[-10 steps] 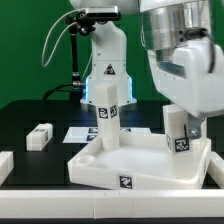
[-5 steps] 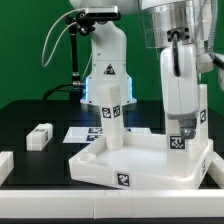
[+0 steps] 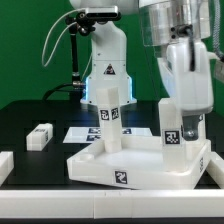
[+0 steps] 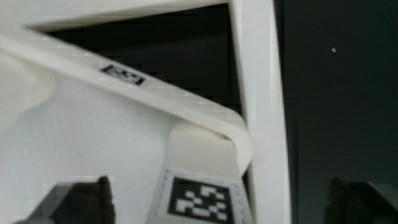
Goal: Assemble desk
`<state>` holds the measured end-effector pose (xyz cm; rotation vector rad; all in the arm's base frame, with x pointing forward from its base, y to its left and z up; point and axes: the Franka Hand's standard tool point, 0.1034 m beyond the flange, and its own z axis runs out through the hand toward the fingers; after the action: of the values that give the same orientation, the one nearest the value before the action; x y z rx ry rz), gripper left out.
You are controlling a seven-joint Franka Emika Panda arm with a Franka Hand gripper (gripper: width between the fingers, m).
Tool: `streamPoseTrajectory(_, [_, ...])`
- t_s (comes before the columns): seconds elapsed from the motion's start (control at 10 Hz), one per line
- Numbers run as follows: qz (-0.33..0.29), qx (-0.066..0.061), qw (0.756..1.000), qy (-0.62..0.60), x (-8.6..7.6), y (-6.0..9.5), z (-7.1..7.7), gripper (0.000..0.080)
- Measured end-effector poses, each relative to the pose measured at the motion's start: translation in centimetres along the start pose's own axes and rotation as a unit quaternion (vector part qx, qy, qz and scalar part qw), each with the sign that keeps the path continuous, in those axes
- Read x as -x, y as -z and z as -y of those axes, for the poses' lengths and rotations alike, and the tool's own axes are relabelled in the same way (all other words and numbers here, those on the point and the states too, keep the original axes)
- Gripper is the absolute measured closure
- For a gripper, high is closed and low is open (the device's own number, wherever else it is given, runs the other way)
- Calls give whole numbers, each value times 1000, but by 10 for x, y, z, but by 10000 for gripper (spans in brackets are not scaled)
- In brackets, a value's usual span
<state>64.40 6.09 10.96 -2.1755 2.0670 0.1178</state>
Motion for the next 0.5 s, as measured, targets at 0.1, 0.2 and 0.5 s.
streamPoseTrajectory(0.1, [2, 3, 997, 79, 5, -1, -2, 154])
streamPoseTrajectory(0.2, [0, 6, 993, 116, 14, -1, -7, 154])
streamPoseTrajectory(0.5, [-19, 12, 978, 208, 16, 1, -18, 151])
